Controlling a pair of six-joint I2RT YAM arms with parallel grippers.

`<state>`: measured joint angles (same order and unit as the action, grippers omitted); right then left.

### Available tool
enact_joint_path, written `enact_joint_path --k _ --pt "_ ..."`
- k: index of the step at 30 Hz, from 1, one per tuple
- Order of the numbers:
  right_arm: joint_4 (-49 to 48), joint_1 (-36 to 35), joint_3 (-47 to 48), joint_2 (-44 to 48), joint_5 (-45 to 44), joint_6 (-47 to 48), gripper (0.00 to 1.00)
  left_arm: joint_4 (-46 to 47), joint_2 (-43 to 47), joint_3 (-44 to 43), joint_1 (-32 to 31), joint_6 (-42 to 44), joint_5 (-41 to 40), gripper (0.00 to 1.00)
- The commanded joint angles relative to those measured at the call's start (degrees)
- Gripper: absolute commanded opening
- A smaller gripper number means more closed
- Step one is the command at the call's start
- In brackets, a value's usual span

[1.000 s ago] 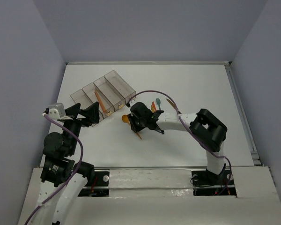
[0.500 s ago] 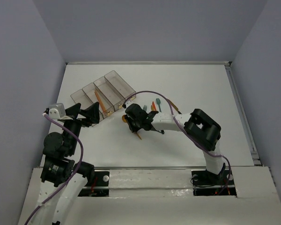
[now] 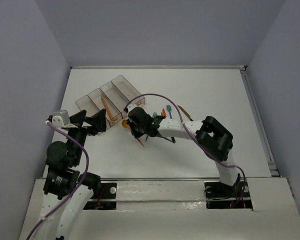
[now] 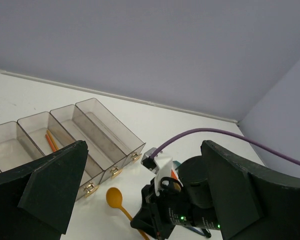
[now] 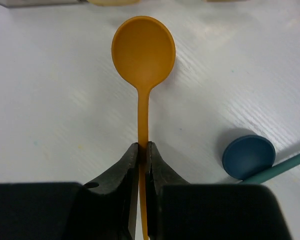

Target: Sort the eating utensils into containers

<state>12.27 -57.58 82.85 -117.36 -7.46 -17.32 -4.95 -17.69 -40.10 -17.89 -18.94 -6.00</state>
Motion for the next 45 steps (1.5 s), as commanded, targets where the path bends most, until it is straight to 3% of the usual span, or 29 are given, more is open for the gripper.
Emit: enact_joint_path --k 1,10,15,23,39,45 --pt "-7.42 -0.60 6.96 4.25 6.13 1.41 0.05 3.19 1.08 0.28 -0.13 0.57 0.90 0.99" --pt "-7.61 -0.60 27.78 -7.08 8.76 3.70 0.05 2.93 1.87 0.19 -0.13 0.48 0.55 0.99" --pt "-8.58 -0.60 41.83 -15.86 11.51 -0.33 0.05 2.93 2.31 0.02 -0.66 0.57 -0.41 0.99" --pt "-13.77 -0.60 56.44 -30.28 12.12 -5.09 0.05 2.93 2.58 -0.16 -0.66 0.57 -1.38 0.99" --pt "-15.96 -0.60 62.17 -38.47 9.05 -6.32 0.08 3.11 2.75 -0.07 -0.66 0.39 -1.12 0.99" --pt "-16.40 -0.60 63.67 -40.40 7.90 -6.41 0.15 3.19 2.75 -0.07 -0.66 0.39 -1.12 0.99"
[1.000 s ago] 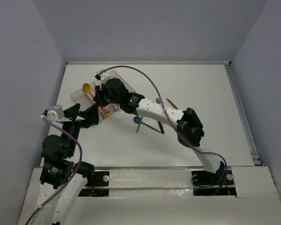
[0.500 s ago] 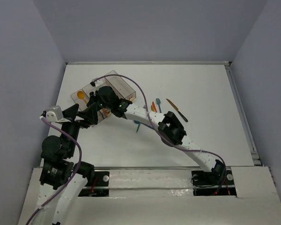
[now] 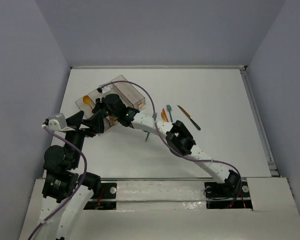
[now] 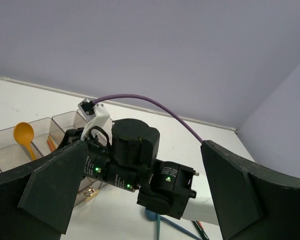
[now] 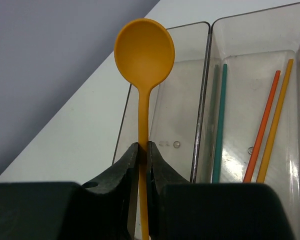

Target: Sort the eating utensils into containers

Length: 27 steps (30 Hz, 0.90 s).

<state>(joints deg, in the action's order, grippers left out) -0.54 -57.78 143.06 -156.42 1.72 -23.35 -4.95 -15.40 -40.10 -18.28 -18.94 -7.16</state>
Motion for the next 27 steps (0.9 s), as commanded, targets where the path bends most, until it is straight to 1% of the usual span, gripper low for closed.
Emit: enact_joint_path --k 1,2,3,4,6,7,9,10,12,13,14,15,16,17,18,19,20,22,23,25,27 --pt "-3.60 -0.40 3.54 -1.17 -1.02 -0.38 0.20 3.19 0.46 0.02 -0.26 0.39 0.04 0.99" --pt "-3.42 -0.40 3.62 -1.08 -0.66 -0.20 0.26 3.19 0.54 -0.07 -0.26 0.39 0.04 0.99" --pt "-3.25 -0.40 3.54 -0.47 -0.49 0.41 0.42 3.19 0.46 -0.07 -0.26 0.39 0.04 0.99" --pt "-3.16 -0.40 3.45 -0.03 -0.40 1.02 0.48 3.19 0.46 -0.07 -0.26 0.39 0.04 0.99" --pt "-2.19 -0.40 3.10 2.50 -0.49 3.39 0.56 3.19 0.46 -0.07 -0.26 0.39 0.04 0.99" --pt "-2.19 -0.40 2.49 3.83 -0.40 4.27 0.57 3.11 0.46 0.02 -0.26 0.39 0.04 0.99" --pt "-2.89 0.12 -0.66 6.81 1.44 5.51 0.55 3.10 0.37 0.11 -0.26 0.39 0.13 0.99" --pt "-3.15 0.64 -1.90 9.87 3.97 6.21 0.53 3.10 0.37 0.11 -0.26 0.39 0.13 0.99" --pt "-3.51 0.65 -5.58 13.75 4.87 6.30 0.46 3.10 0.19 0.19 -0.26 0.39 0.30 0.99" --pt "-3.68 1.17 -11.09 15.86 5.49 6.65 0.45 3.02 0.11 0.19 -0.26 0.31 0.30 0.99" --pt "-3.94 1.18 -14.53 20.84 6.27 7.18 0.44 3.02 0.02 0.11 -0.26 0.39 0.39 0.99" --pt "-4.38 1.18 -18.74 23.85 6.20 8.05 0.44 2.93 -0.07 0.11 -0.26 0.39 0.30 0.99" --pt "-5.08 1.18 -29.14 27.01 5.67 9.28 0.43 2.67 -0.16 0.19 -0.26 0.39 0.39 0.99" --pt "-7.09 1.18 -35.16 30.35 4.88 9.90 0.42 2.75 -0.25 0.19 -0.26 0.39 0.39 0.99" --pt "-7.89 1.18 -40.88 37.00 4.18 10.69 0.40 2.75 -0.25 0.19 -0.26 0.39 0.74 0.99" --pt "-8.16 1.18 -46.42 40.11 3.39 12.26 0.39 2.84 -0.25 0.28 -0.26 0.39 1.00 0.99" --pt "-7.38 1.18 -55.78 45.88 1.12 12.71 0.37 2.93 -0.33 0.28 -0.26 0.39 1.35 0.99" --pt "-6.68 1.87 -64.36 51.36 -2.22 13.51 0.35 3.02 -0.33 0.37 -0.26 0.39 1.53 0.99" --pt "-5.54 2.58 -71.62 53.91 -3.98 13.25 0.35 3.10 -0.33 0.37 -0.26 0.31 1.79 0.99" --pt "-3.95 3.72 -77.38 60.14 -4.62 12.64 0.35 3.28 -0.60 0.37 -0.26 0.48 2.06 0.99" --pt "-1.49 5.92 -83.79 63.33 -4.70 12.37 0.35 3.28 -0.77 0.46 -0.26 0.48 2.24 0.99"
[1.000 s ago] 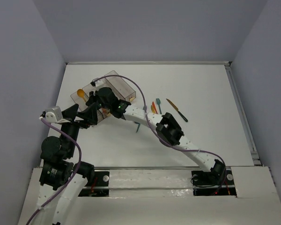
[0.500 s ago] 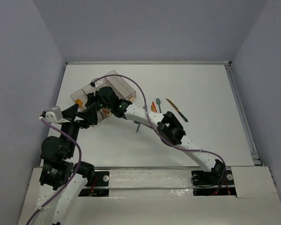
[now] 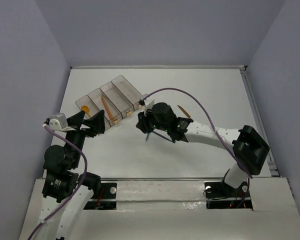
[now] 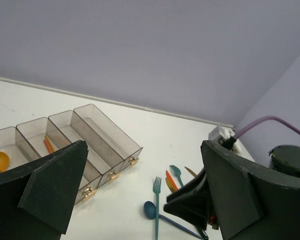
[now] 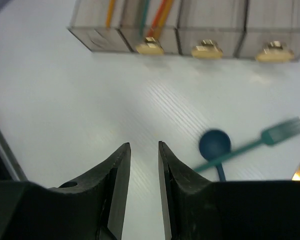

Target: Sort the eating utensils into containers

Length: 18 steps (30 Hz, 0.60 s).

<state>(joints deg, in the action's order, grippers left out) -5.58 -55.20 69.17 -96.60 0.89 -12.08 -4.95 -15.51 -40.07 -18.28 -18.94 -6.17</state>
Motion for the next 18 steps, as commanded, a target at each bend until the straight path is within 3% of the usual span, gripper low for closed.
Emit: enact_joint_path --k 1,4,12,16,18 --pt "4.00 4.30 -11.67 5.78 -3.35 1.35 0.35 3.28 -1.01 0.35 -0.26 0.48 1.34 0.99" --pt "5.31 6.68 -16.08 7.12 0.08 2.76 0.36 3.19 -1.54 0.35 -0.26 0.39 1.43 0.99" --pt "7.69 10.46 -15.21 4.40 1.57 6.80 0.46 2.84 -2.60 0.17 -0.26 0.39 1.78 0.99" --pt "8.74 11.34 -10.47 0.90 -1.75 1.81 0.51 2.93 -2.60 0.17 -0.26 0.39 2.13 0.99" --pt "9.19 11.34 -7.49 -1.47 -6.94 -6.78 0.52 3.02 -2.51 0.26 -0.26 0.39 2.31 0.99"
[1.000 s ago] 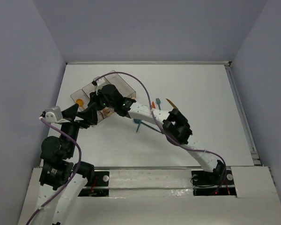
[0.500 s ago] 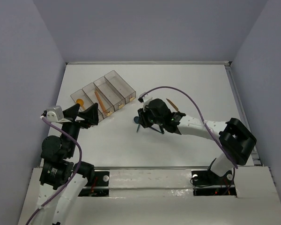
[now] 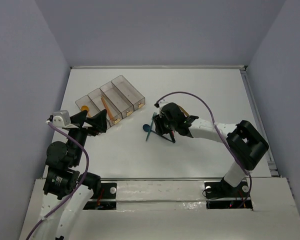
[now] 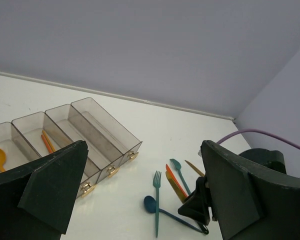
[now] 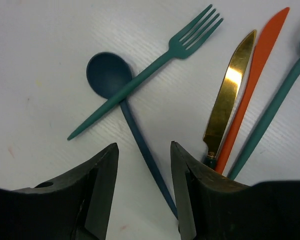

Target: Sort the eating utensils into containers

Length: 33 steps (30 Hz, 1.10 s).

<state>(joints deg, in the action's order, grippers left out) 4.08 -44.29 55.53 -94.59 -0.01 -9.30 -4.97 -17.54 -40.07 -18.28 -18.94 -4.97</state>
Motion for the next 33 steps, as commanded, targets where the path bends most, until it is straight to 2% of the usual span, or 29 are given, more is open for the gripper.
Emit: enact_joint_path --k 1,6,13,19,25,33 --pt "-0.39 0.44 7.04 -4.37 -7.27 -11.51 0.52 3.04 -0.39 0.26 -0.26 0.39 1.02 0.99" --pt "-0.65 0.44 11.44 -8.42 -13.69 -19.08 0.50 2.95 0.05 0.26 -0.26 0.39 1.19 0.99" --pt "-1.61 0.44 13.99 -12.72 -15.99 -26.20 0.42 2.86 0.93 0.17 -0.26 0.48 1.11 0.99" --pt "-2.67 0.44 14.61 -15.01 -14.49 -27.87 0.41 2.86 1.37 0.17 -0.26 0.48 1.19 0.99" --pt "-6.10 0.44 13.91 -16.33 -13.79 -29.46 0.45 2.95 1.28 0.26 -0.26 0.39 1.63 0.99" --pt "-4.95 0.44 15.84 -18.97 -14.31 -30.34 0.44 2.95 1.46 0.35 -0.26 0.39 1.72 0.99"
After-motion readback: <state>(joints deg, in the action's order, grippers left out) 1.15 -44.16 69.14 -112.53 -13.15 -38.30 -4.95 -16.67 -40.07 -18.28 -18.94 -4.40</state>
